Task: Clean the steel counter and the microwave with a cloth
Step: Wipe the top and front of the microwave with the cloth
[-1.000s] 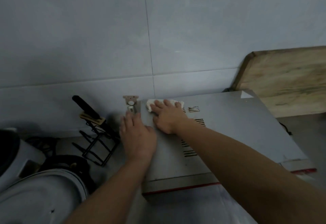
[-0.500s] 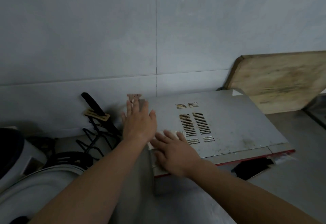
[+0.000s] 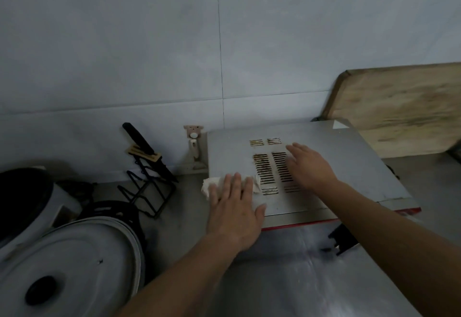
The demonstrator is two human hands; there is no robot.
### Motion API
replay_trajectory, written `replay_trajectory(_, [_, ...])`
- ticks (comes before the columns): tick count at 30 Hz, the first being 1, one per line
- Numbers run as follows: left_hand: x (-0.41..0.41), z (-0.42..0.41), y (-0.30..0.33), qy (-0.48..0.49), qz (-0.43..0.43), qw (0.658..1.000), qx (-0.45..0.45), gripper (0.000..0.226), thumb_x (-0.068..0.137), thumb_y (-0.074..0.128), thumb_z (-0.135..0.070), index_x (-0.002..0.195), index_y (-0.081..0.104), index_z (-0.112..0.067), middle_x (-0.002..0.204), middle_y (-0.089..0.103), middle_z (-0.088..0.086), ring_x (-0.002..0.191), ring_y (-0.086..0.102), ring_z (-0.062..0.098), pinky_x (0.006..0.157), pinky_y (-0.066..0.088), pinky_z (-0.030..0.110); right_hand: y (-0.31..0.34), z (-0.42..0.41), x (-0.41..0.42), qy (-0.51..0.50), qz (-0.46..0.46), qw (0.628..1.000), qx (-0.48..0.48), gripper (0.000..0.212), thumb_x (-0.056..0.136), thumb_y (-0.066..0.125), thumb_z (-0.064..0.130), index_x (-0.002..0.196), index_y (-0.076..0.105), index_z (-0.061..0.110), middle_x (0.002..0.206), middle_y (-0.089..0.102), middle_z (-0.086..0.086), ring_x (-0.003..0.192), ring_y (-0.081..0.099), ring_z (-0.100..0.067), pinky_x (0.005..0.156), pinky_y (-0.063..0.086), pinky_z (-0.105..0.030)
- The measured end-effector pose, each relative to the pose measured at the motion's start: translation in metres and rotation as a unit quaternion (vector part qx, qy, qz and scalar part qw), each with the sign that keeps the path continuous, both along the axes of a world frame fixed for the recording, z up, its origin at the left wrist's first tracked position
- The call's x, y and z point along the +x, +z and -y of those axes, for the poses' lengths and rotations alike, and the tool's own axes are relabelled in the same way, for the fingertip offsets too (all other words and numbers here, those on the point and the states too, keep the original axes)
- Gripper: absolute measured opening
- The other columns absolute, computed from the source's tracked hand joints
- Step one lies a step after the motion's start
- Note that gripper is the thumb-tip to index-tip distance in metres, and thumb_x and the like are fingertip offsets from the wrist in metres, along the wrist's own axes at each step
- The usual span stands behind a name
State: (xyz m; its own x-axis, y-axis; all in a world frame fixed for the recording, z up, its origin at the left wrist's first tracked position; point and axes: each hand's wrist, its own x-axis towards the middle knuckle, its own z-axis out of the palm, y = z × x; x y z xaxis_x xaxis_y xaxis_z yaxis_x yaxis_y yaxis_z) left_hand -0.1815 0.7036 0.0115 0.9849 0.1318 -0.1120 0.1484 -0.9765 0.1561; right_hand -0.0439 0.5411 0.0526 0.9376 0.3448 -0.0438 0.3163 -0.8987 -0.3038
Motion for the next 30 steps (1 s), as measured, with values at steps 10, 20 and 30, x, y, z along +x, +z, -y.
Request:
replay_trajectory(10, [0.015, 0.0, -0.012, 0.058, -0.025, 0.998, -0.028, 0.079, 0.091, 0.012, -0.077, 0.152, -0.022, -0.041, 0.157, -0.04, 0.0, 0.142, -0.04, 0.021, 0.119, -0.018, 0.051, -0.041, 0.018, 0.012, 0.001, 0.011, 0.999, -0.041, 0.061, 0.102, 0.021, 0.053, 0.154, 0.024, 0.022, 0.163, 0.019, -0.003, 0.151, 0.012, -0.021, 0.122, 0.009, -0.043])
replay_trajectory(20, [0.089, -0.017, -0.006, 0.095, -0.058, 0.993, -0.048, 0.09, 0.089, 0.013, -0.08, 0.152, -0.027, -0.03, 0.158, -0.038, 0.001, 0.143, -0.038, 0.022, 0.119, -0.016, 0.052, -0.047, 0.02, 0.009, 0.003, 0.015, 0.999, -0.031, 0.064, 0.101, 0.013, 0.056, 0.156, 0.018, 0.023, 0.165, 0.012, -0.001, 0.152, 0.005, -0.018, 0.123, 0.004, -0.04])
replay_trajectory(30, [0.182, -0.035, -0.006, 0.074, -0.045, 0.996, -0.029, 0.094, 0.086, 0.013, -0.082, 0.157, -0.014, -0.028, 0.163, -0.027, 0.004, 0.147, -0.031, 0.026, 0.118, -0.016, 0.054, -0.05, 0.019, 0.014, 0.0, 0.019, 0.999, -0.041, 0.078, 0.091, 0.017, 0.073, 0.157, 0.01, 0.031, 0.165, 0.004, 0.003, 0.152, -0.003, -0.016, 0.123, 0.0, -0.041])
